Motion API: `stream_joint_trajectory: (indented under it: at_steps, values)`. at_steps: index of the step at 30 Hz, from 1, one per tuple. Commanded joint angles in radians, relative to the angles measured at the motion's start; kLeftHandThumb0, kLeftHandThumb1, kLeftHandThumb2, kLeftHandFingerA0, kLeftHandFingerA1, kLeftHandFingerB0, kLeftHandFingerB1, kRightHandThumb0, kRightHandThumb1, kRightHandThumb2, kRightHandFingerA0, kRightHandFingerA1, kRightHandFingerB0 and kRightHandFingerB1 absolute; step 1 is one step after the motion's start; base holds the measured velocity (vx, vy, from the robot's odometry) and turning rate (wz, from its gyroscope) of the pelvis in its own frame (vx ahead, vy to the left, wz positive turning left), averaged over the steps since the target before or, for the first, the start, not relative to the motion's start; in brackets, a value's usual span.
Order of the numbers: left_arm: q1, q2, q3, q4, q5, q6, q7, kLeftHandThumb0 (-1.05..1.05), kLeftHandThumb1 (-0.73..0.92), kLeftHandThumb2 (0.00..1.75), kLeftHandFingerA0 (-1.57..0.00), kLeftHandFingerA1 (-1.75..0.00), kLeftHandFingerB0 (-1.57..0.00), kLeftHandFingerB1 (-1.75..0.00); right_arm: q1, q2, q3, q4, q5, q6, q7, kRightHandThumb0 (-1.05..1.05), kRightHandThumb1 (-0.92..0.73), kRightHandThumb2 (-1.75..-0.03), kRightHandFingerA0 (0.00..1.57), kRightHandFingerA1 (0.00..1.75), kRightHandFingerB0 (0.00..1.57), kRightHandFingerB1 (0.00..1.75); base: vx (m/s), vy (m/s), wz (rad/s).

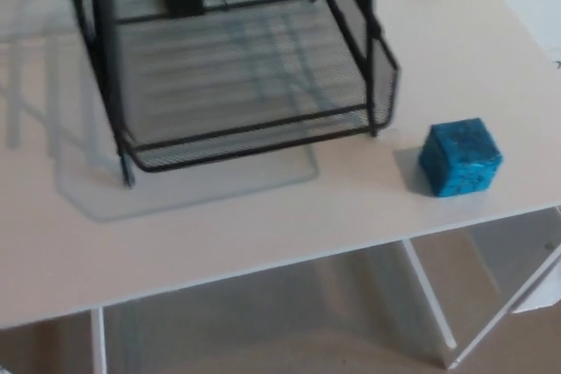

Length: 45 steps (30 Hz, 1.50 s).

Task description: The robot walks towards a desk on which a file tray is kept in the middle and a cube is kept to its right. The robot lifts the cube using its right hand and places it on the file tray.

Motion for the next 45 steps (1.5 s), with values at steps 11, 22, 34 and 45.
stream_joint_trajectory:
  at_steps: [11,22,34,45]
  values:
    - [0.012,0.005,0.031,0.002,-0.021,-0.027,-0.009,-0.73,0.75,1.03,-0.25,-0.57,-0.14,-0.48,-0.06,-0.066,-0.159,-0.061,0.103,0.051,0.039,-0.47,-0.61,-0.58,0.36,0.47,0.07,0.25,0.01,-0.023,0.04]
    - [-0.016,0.01,0.079,-0.034,-0.031,-0.016,-0.03,-0.72,0.75,1.07,-0.28,-0.57,-0.13,-0.48,-0.105,-0.183,-0.255,-0.392,0.16,0.212,0.039,-0.62,-0.5,-0.78,0.0,0.23,0.0,0.08,0.01,-0.02,0.02]
    - [0.011,0.006,0.064,-0.052,-0.024,-0.008,-0.03,-0.71,0.75,1.05,-0.27,-0.56,-0.14,-0.47,-0.815,-0.388,0.101,-0.896,-0.044,0.56,0.24,-0.68,-0.41,-0.79,0.0,0.13,0.0,0.17,0.0,-0.005,-0.01]
    - [-0.008,0.002,0.04,-0.031,-0.013,-0.016,-0.033,-0.73,0.74,1.03,-0.29,-0.58,-0.16,-0.48,-0.904,-0.199,0.423,-0.966,-0.242,0.587,0.269,-0.72,-0.41,-0.83,0.0,0.11,0.0,0.17,0.0,-0.001,0.01]
